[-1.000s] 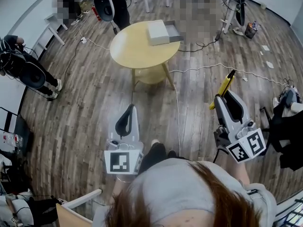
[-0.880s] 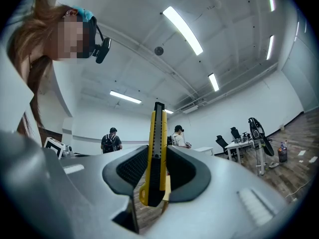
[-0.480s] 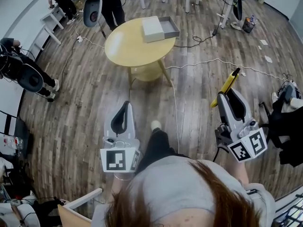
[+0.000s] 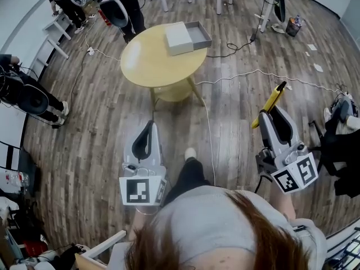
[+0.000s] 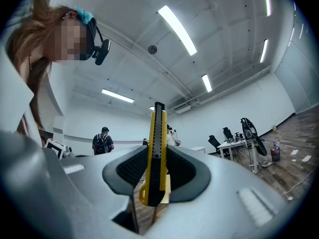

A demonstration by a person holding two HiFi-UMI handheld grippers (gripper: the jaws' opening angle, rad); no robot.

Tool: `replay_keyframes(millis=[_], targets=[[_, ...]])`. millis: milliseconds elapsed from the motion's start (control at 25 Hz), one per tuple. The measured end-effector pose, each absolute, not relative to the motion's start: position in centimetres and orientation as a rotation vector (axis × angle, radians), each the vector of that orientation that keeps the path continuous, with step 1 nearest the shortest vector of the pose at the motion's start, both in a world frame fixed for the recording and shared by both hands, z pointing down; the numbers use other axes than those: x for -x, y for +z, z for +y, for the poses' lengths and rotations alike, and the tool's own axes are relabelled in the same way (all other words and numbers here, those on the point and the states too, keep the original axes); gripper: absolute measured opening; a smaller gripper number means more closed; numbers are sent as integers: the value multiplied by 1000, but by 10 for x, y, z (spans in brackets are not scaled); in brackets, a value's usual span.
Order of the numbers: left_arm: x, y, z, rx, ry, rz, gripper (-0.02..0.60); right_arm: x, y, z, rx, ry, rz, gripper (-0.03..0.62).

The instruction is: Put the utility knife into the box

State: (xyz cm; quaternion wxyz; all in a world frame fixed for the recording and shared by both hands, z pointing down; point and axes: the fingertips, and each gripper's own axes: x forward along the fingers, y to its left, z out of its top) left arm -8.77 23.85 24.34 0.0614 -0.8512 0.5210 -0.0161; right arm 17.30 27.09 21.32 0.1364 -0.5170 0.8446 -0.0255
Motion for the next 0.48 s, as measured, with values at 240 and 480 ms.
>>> replay_keyframes(millis=[240,480], targets=[[92,240,182,2598,-15,1530,-6,-165,208,223,1521,-52,2427,120],[99,230,118,2608,-6,1477,-6,-153,203,167,1554,-32,2417,120]])
